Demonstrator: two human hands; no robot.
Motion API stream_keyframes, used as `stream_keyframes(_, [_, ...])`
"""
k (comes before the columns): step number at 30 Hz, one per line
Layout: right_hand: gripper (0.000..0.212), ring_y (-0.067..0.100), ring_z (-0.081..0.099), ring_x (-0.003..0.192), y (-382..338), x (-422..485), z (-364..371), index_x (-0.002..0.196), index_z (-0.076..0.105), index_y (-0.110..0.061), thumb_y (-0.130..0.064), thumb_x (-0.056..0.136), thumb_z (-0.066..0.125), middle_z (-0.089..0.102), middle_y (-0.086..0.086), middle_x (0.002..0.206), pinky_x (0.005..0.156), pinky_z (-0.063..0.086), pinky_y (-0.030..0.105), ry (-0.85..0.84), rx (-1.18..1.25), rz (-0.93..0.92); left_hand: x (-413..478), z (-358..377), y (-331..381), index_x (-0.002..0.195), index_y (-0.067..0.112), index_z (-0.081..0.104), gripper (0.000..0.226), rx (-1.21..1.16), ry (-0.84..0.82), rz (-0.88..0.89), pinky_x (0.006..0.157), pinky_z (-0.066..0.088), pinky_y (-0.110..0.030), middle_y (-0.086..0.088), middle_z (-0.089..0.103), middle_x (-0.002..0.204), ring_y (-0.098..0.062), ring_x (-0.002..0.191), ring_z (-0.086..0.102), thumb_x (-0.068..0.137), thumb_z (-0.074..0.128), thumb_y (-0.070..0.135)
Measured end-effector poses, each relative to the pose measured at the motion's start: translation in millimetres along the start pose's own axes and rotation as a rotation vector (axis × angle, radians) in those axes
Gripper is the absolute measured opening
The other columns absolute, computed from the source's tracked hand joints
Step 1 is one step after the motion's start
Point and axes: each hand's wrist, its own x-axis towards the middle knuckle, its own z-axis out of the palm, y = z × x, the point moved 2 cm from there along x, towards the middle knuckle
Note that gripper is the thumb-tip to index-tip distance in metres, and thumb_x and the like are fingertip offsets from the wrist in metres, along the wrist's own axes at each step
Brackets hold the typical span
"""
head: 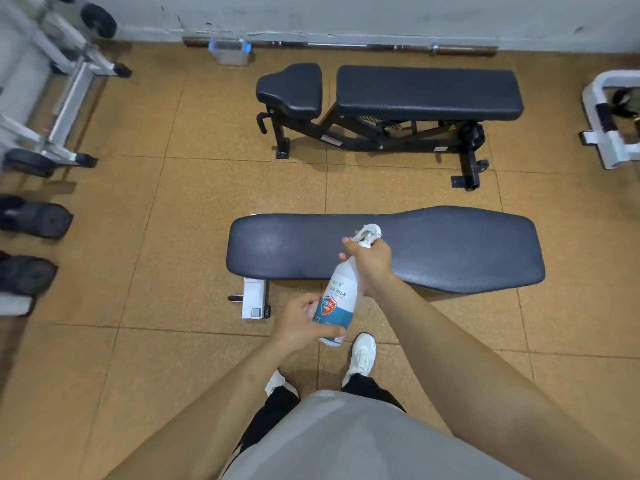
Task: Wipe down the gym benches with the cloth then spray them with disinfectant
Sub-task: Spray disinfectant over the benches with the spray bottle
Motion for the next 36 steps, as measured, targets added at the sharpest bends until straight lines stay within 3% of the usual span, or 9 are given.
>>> stream_keyframes(4, [0.019,0.021,0.064,0.053,15,-18,52,0.086,0.06,-0.014,-0.009,0.086,0.079,0.064,0.008,0.076,0.061,0.055,0.037,-0.01,-0.098,-0.021,-10,-38,-33,0.118,0.026,0.064,0.07,-0.064,0.023,0.006,0.078,0.056,-0.016,0.012,0.07,0.113,0.002,0.097,0.067,0.058,0.1,0.029])
stream_keyframes(8, [0.02,0.022,0.064,0.053,41,-38,108,0.084,0.06,-0.013,-0.009,0.085,0.079,0.064,0.008,0.074,0.058,0.055,0.035,-0.037,-0.147,-0.04,-20,-86,-74,0.125,0.021,0.065,0.08,-0.101,0.063,-0.006,0.091,0.061,-0.031,0.009,0.071,0.118,-0.006,0.104,0.069,0.054,0.1,0.036])
stream_keyframes(12, [0.019,0.021,0.067,0.057,67,-58,167,0.095,0.063,-0.013,-0.008,0.086,0.079,0.067,0.005,0.077,0.058,0.055,0.034,-0.121,-0.182,-0.056,-35,-129,-113,0.121,0.018,0.067,0.08,-0.178,0.093,-0.049,0.086,0.061,-0.027,0.006,0.073,0.116,-0.005,0.1,0.07,0.051,0.101,0.034])
stream_keyframes(18, [0.023,0.02,0.064,0.053,96,-79,229,0.078,0.056,-0.012,-0.012,0.089,0.076,0.062,0.007,0.066,0.06,0.055,0.036,-0.095,-0.292,-0.077,-51,-180,-154,0.122,0.022,0.069,0.095,-0.238,0.151,-0.048,0.087,0.062,-0.029,0.011,0.075,0.113,-0.004,0.098,0.072,0.036,0.095,0.051])
stream_keyframes(24, [0.018,0.02,0.068,0.056,99,-72,259,0.089,0.062,-0.015,-0.009,0.086,0.079,0.068,0.007,0.081,0.066,0.056,0.039,-0.133,-0.276,-0.072,-44,-202,-162,0.122,0.022,0.069,0.096,-0.311,0.136,-0.076,0.091,0.062,-0.038,0.01,0.075,0.113,-0.007,0.101,0.073,0.035,0.097,0.051])
stream_keyframes(30, [0.019,0.017,0.065,0.048,90,-35,286,0.083,0.062,-0.009,-0.017,0.088,0.078,0.066,0.004,0.055,0.068,0.056,0.042,-0.077,-0.268,-0.049,-14,-238,-147,0.122,0.024,0.069,0.093,-0.278,0.142,-0.061,0.091,0.062,-0.036,0.014,0.075,0.111,-0.003,0.098,0.073,0.037,0.096,0.048])
stream_keyframes(36, [0.029,0.029,0.072,0.07,45,-14,359,0.102,0.06,-0.008,-0.02,0.086,0.081,0.068,0.014,0.091,0.064,0.059,0.041,-0.212,-0.166,-0.079,28,-306,-119,0.124,0.02,0.069,0.092,-0.282,0.194,-0.04,0.089,0.062,-0.031,0.01,0.075,0.112,-0.004,0.1,0.072,0.04,0.098,0.044])
